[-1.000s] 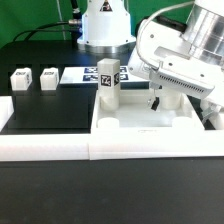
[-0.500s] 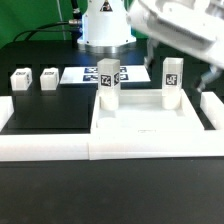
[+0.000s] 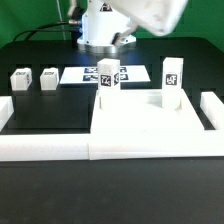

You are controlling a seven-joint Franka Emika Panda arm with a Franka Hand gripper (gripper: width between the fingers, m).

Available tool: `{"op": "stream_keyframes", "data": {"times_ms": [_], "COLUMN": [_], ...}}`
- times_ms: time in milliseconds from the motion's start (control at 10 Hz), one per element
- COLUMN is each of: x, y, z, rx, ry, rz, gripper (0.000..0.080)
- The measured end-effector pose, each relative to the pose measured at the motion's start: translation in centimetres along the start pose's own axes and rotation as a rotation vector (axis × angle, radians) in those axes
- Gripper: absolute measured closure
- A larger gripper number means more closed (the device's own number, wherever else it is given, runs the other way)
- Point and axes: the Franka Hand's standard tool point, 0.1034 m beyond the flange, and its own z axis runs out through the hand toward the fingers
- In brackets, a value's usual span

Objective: Assemble square table

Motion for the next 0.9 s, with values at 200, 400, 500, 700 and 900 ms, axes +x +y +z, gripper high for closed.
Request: {"op": "stream_keyframes", "data": {"times_ms": [200, 400, 500, 700, 900], "x": [-0.3, -0.2, -0.2, -0.1, 0.9], "y": [-2.0, -1.5, -1.5, -1.5, -2.1], "z": [2.7, 2.3, 2.4, 2.4, 4.1], "rx": [-0.009, -0.010, -0.008, -0.007, -0.009], "ry": [0.023, 0.018, 0.020, 0.021, 0.046], "rz": [0.126, 0.228, 0.282, 0.386, 0.595], "gripper": [0.0150, 0.0150, 0.0150, 0.0150, 0.0150]}}
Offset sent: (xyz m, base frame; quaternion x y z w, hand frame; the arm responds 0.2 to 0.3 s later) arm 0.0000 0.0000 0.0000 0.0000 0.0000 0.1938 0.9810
